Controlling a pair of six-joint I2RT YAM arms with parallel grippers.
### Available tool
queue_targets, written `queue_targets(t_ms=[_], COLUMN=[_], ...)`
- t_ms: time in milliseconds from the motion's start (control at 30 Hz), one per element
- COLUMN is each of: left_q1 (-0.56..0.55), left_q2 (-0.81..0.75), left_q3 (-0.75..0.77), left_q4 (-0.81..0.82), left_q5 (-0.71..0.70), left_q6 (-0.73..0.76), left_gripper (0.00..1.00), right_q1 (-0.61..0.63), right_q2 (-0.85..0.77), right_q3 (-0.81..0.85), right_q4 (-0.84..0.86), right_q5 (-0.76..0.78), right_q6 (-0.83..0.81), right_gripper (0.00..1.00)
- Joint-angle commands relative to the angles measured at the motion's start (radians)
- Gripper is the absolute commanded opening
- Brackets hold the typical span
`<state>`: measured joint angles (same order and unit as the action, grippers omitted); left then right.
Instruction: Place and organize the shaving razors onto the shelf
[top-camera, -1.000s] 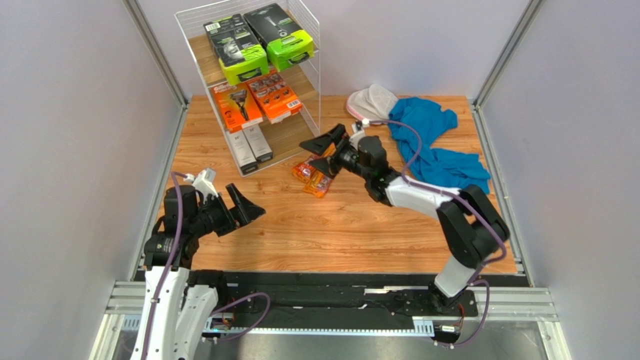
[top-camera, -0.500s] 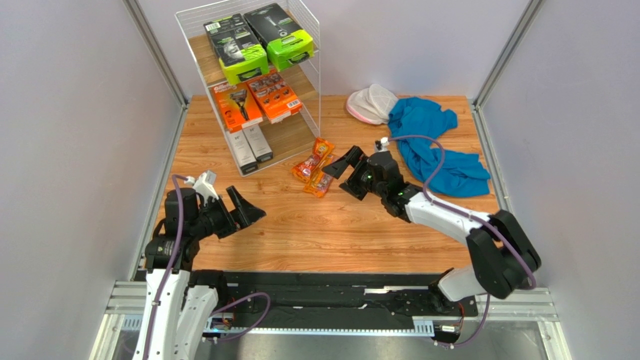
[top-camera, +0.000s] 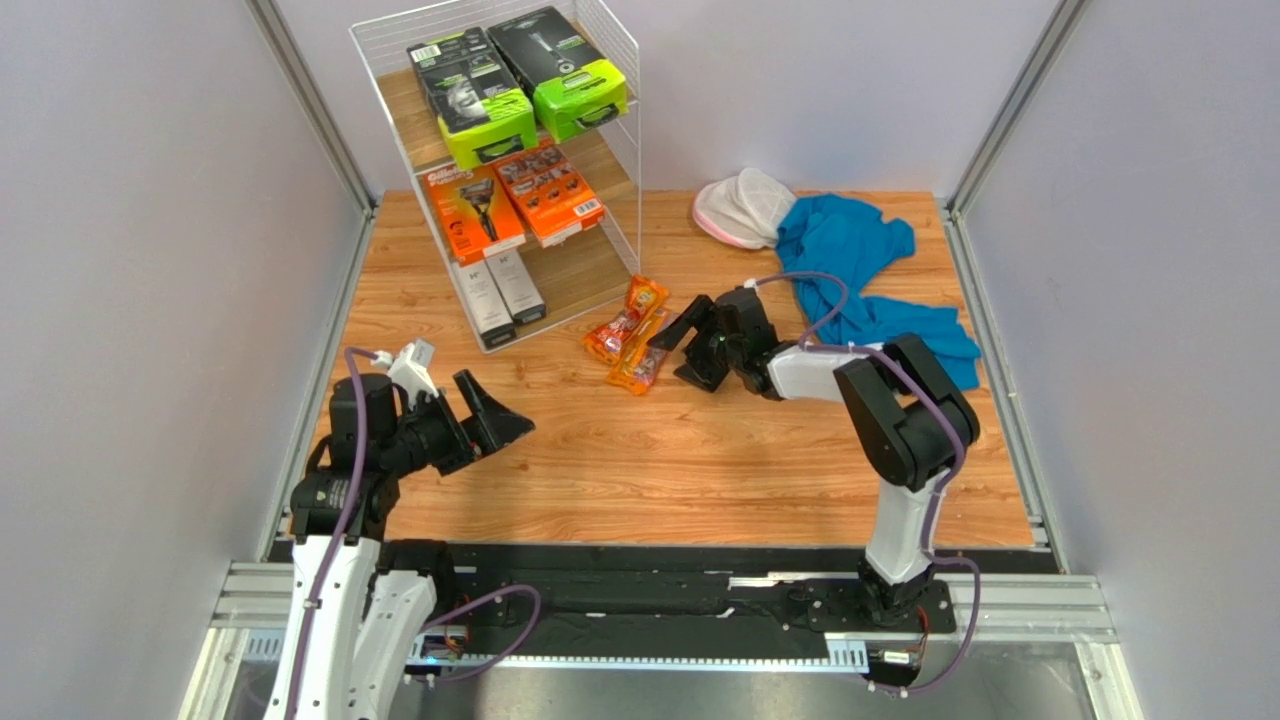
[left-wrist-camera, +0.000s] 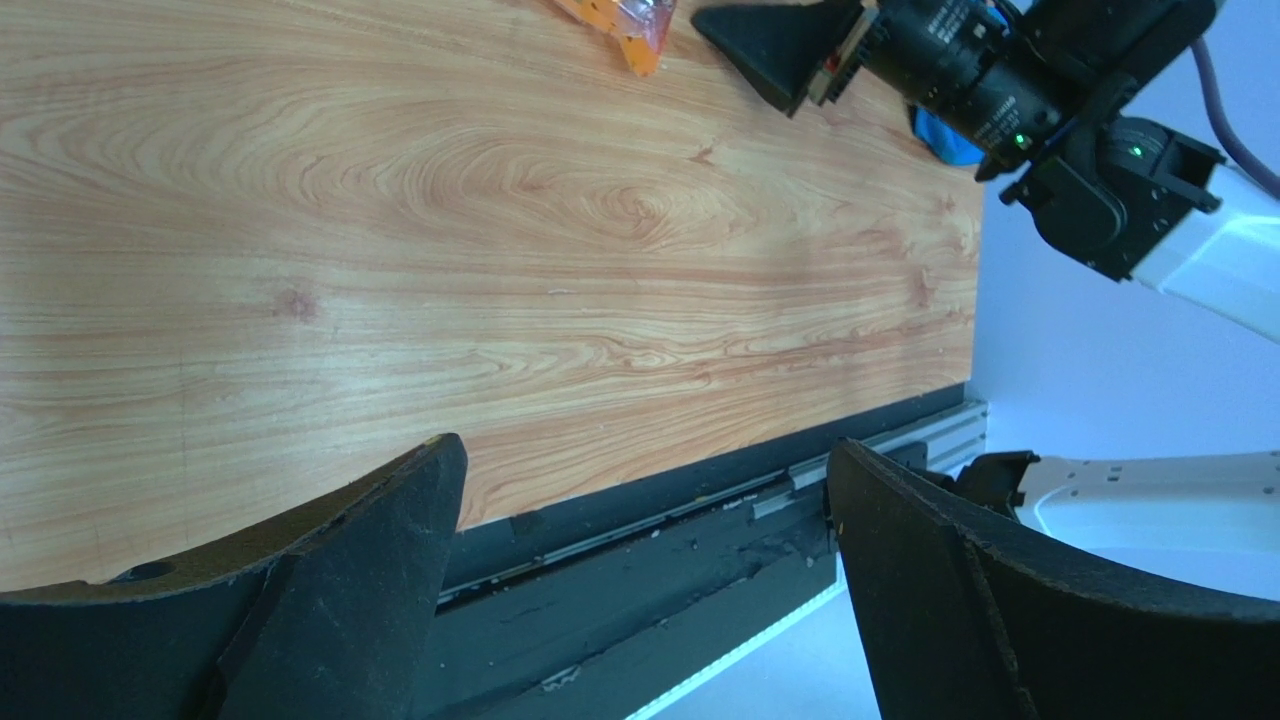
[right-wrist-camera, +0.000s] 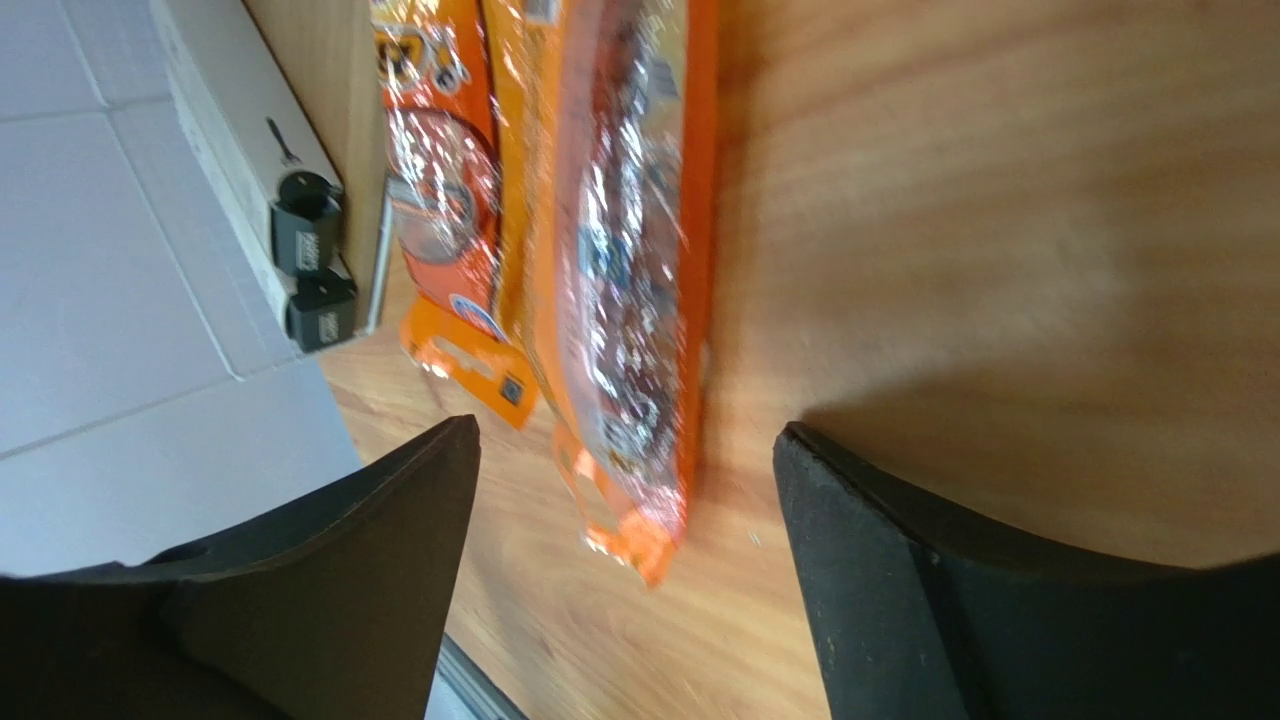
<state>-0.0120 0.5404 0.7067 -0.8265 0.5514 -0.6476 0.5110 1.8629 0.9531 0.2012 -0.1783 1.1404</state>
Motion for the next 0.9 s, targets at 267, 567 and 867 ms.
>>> queue_targets(t_ms=[267, 567, 867], left_q1=[0.006, 0.006, -0.008], left_q2=[-0.005, -0.008, 0.044], left_q3=[0.013, 0.002, -0.061], left_q4=[0.033, 0.041, 0.2], left_q5=[0.028, 0.05, 0.153], left_q6=[-0.027, -0.02, -0.046], left_gripper=[0.99, 0.98, 0.97], right_q1=[-0.012, -0.011, -0.009], right_q2=[0.211, 0.187, -0.065], right_q3=[0.199, 0.144, -0.008], right_q4=[-0.04, -0.071, -0.083], right_q5=[-0.029, -0.029, -0.173], right_q6=[0.042, -0.022, -0.183], right_gripper=[0.4, 0.0, 0.0])
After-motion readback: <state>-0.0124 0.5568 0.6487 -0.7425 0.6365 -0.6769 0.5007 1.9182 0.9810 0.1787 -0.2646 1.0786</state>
